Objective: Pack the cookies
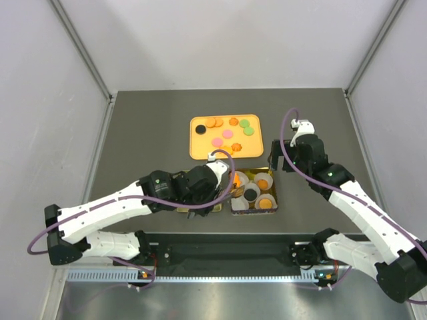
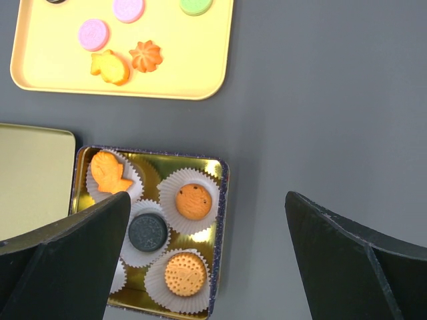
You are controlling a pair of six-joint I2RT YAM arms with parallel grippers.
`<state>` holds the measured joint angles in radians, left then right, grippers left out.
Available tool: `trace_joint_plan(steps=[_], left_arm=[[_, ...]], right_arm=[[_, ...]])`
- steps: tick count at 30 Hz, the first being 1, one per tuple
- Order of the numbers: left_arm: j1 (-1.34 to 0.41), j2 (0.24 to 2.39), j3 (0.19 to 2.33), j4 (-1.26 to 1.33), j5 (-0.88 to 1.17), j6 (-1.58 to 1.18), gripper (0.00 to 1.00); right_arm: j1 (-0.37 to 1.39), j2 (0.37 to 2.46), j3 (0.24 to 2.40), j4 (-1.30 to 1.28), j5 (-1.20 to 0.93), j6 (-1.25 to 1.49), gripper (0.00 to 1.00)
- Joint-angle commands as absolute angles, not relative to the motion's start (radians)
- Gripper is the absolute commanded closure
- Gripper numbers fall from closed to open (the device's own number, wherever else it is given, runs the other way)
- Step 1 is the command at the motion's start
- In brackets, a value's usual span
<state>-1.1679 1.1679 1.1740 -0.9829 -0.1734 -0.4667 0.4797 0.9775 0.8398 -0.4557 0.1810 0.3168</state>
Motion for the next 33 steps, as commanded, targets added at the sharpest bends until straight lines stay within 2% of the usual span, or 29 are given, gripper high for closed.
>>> trace_joint_plan(steps=[1, 22, 33], left_arm=[[-1.178, 1.141, 1.167, -0.985, -0.183, -0.476, 0.66], [-1.195, 1.16, 1.146, -0.962, -0.149, -0.463, 0.64], [-1.197, 1.169, 1.149, -0.954, -0.144, -0.457, 0.57]], right_arm=[[0.468, 0.985, 0.888, -0.399, 0.184, 0.313, 0.0], [0.468, 0.983, 0.879, -0.397, 0.186, 0.311, 0.0], [0.468, 0.977, 0.877, -0.397, 0.186, 0.313, 0.0]])
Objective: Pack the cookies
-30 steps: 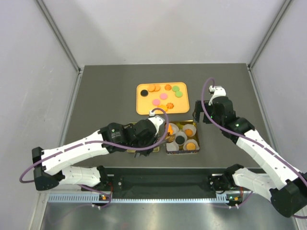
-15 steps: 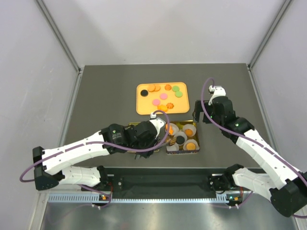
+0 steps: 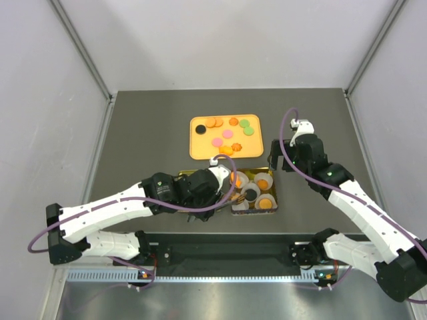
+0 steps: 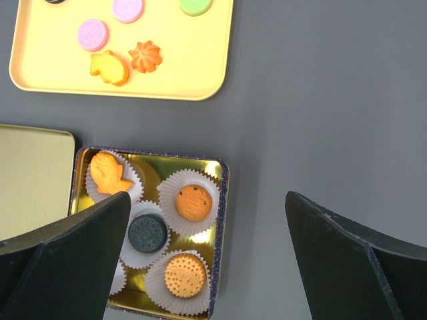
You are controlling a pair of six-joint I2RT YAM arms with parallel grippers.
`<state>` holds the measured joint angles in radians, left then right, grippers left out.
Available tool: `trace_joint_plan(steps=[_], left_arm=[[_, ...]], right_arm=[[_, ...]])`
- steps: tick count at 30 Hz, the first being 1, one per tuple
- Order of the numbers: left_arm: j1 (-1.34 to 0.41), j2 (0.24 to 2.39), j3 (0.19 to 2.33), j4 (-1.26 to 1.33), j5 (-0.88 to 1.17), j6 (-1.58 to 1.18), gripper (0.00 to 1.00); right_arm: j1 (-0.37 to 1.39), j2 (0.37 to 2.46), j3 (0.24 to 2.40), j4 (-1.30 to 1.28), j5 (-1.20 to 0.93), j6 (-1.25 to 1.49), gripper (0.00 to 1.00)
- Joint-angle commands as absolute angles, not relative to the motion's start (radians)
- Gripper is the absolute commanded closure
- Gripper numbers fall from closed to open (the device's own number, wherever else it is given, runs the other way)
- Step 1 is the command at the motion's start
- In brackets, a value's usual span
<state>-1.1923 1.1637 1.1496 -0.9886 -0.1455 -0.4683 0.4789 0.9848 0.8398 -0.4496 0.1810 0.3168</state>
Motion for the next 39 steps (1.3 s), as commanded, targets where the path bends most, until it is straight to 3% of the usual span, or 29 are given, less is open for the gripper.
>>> trace_joint_plan(steps=[1, 16, 25, 28, 39], left_arm=[[-1.198, 1.17, 1.15, -0.954, -0.144, -0.457, 0.57], [-1.198, 1.175, 1.184, -0.957, -0.173, -0.445, 0.54], [-1.174, 1.157, 1.29, -1.0, -0.363, -0.454, 0.57], [-1.071, 1.186, 1.324, -0.994, -0.396, -0.46, 0.58], [-0.339, 1.339, 1.279, -0.637, -0.195, -0.393, 0.57]], right_arm=[[0.468, 0.976, 0.877, -0.397, 0.186, 0.311, 0.0], [0.468, 0.977, 0.881, -0.397, 0.183, 0.311, 0.0], [0.468, 0.974, 0.885, -0.399, 0.172, 0.31, 0.0], [0.468, 0.976, 0.887, -0.399, 0.163, 0.311, 0.0], [0.468, 0.933, 0.881, -0.39, 0.095, 0.318, 0.0]])
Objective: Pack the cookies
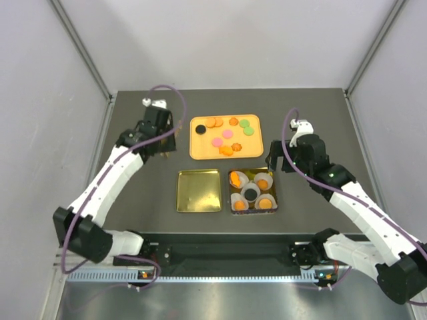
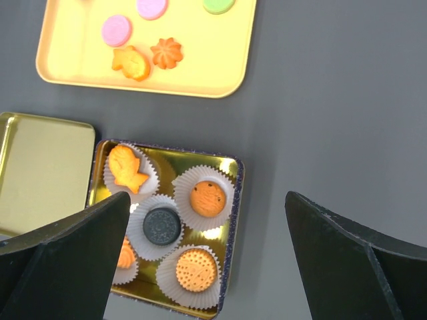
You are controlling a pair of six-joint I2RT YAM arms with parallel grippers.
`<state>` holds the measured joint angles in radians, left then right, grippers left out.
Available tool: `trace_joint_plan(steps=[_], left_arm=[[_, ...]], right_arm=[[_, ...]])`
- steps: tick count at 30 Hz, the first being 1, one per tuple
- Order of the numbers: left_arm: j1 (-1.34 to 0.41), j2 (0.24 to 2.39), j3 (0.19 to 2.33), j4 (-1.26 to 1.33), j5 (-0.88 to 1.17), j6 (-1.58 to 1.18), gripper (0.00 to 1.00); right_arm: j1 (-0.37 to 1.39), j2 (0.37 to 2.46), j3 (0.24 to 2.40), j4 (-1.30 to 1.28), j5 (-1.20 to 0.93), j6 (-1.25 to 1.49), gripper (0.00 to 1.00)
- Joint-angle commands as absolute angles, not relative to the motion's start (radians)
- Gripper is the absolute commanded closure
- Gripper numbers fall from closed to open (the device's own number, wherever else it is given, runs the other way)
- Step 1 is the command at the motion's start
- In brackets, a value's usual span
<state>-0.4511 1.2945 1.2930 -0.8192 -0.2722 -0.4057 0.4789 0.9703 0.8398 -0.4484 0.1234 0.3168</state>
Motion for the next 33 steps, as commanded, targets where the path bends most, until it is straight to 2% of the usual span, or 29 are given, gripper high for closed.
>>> trace_joint_plan(steps=[1, 5, 14, 16, 17, 19, 23, 24, 27, 33], left_arm=[[-0.315, 1.389, 1.276, -0.612, -0.193, -0.396, 0.57], [-0.195, 1.521, 1.293, -0.517, -0.189, -0.423, 0.58], [-0.06, 1.785, 1.339, -0.423, -0.192, -0.4, 0.57], [-0.034, 1.825, 1.347, -0.419, -0.187, -0.394, 0.51], [-0.025, 1.839, 1.362, -0.422, -0.187, -0.394, 0.44], [-0.011, 1.87, 1.376, -0.426, -0.183, -0.388, 0.41], [-0.009, 1.911, 1.42, -0.445, -0.186, -0.385, 0.27], [-0.009, 1.917, 1.427, -0.448, -0.183, -0.385, 0.2], [-0.011, 1.91, 1.465, -0.465, -0.175, -0.367, 0.09], [-0.015, 1.809, 1.577, -0.598, -0.173, -0.393, 0.09]], right_arm=[[0.468, 0.927, 0.879, -0.39, 0.097, 0.316, 0.0], [0.466, 0.907, 0.879, -0.399, 0.087, 0.318, 0.0], [0.468, 0.868, 0.864, -0.419, 0.069, 0.322, 0.0], [0.468, 0.862, 0.864, -0.422, 0.064, 0.322, 0.0], [0.466, 0.861, 0.862, -0.426, 0.063, 0.322, 0.0], [0.468, 0.864, 0.861, -0.431, 0.058, 0.321, 0.0], [0.468, 0.867, 0.853, -0.431, 0.054, 0.319, 0.0], [0.468, 0.868, 0.851, -0.433, 0.052, 0.318, 0.0], [0.468, 0.87, 0.848, -0.434, 0.046, 0.311, 0.0], [0.468, 0.877, 0.848, -0.436, 0.035, 0.307, 0.0]])
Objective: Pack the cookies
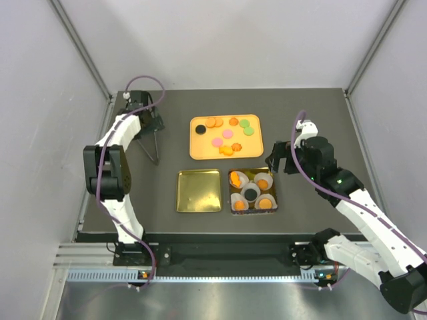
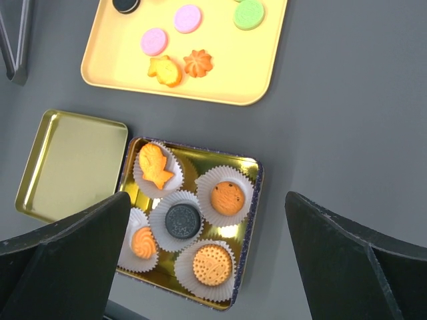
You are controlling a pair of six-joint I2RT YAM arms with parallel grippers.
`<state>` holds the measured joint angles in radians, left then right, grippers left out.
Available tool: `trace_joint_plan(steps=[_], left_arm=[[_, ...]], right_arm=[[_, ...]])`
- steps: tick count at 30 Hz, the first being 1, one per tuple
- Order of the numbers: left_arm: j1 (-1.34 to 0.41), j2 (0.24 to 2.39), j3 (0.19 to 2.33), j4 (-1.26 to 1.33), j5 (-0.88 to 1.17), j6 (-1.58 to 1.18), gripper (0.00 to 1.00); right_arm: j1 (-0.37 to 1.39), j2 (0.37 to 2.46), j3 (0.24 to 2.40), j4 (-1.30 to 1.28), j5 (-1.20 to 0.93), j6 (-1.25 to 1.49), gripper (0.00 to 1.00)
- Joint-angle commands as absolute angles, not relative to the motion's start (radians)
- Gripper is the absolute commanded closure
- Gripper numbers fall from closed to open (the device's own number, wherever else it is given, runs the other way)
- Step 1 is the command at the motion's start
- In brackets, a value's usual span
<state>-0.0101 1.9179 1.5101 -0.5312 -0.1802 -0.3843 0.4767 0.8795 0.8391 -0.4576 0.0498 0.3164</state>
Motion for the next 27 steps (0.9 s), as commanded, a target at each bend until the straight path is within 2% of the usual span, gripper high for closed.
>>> trace_joint_plan(steps=[1, 6, 10, 12, 18, 22, 27], left_arm=[[-0.027, 1.777, 1.55, -0.615, -0.172, -0.414, 0.14], [-0.173, 1.518, 1.298, -0.592, -0.175, -0.472, 0.25], [-0.212, 1.37, 1.045, -0.591, -0.134, -0.518, 0.31], [-0.216, 1.32, 0.985, -0.603, -0.091, -0.538, 0.35], [-0.291, 1.25, 0.827, -0.603, -0.038, -0.594, 0.39], [-0.319, 1.269, 0.767, -0.56, -0.011, -0.632, 0.41], [-0.321, 1.29, 0.693, -0.485, -0.005, -0.658, 0.48]], right_arm=[[0.466, 0.877, 0.848, -0.434, 0.032, 0.307, 0.0], [0.476, 0.897, 0.841, -0.42, 0.011, 0.302, 0.0], [0.494, 0.919, 0.831, -0.394, -0.028, 0.316, 0.0], [0.508, 0.922, 0.821, -0.377, -0.028, 0.325, 0.0], [0.537, 0.946, 0.798, -0.331, -0.021, 0.348, 0.0], [0.549, 0.963, 0.79, -0.318, -0.018, 0.359, 0.0], [0.554, 0.96, 0.784, -0.318, -0.011, 0.359, 0.0]])
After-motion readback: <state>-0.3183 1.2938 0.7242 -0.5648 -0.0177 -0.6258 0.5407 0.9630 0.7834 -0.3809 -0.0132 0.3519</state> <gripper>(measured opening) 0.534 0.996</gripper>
